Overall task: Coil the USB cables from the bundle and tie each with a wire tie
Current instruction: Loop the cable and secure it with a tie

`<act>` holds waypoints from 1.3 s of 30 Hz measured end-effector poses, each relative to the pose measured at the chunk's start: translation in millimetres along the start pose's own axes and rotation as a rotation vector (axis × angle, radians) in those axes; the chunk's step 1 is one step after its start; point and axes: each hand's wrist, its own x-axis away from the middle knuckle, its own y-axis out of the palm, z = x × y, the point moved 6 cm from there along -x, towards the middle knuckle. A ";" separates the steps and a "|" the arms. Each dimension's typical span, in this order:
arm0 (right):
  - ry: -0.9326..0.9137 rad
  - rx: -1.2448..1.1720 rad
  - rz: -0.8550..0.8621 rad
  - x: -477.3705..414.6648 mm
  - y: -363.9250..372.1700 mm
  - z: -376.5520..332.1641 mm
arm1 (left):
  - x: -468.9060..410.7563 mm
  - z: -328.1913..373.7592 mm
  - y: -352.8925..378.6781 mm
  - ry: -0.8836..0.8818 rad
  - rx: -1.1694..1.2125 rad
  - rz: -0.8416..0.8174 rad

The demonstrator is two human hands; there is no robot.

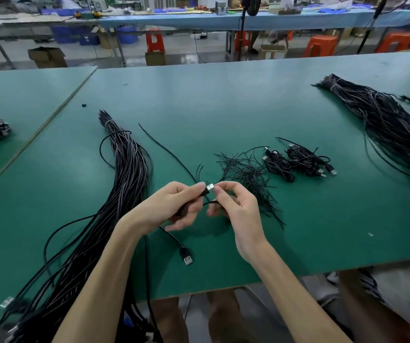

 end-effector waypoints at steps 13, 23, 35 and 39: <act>0.048 -0.110 0.022 0.0 -2.2 -0.8 | -9.2 8.3 0.4 0.280 -0.410 0.250; -0.004 -0.085 -0.156 1.9 10.4 -8.2 | -5.0 1.0 -13.7 0.310 -0.630 0.617; -0.027 0.341 -0.367 7.8 32.2 -2.7 | -10.1 -2.3 -15.6 0.259 0.900 0.501; -0.055 0.394 -0.353 7.4 31.3 -0.7 | -7.6 1.3 -16.3 0.224 1.056 0.390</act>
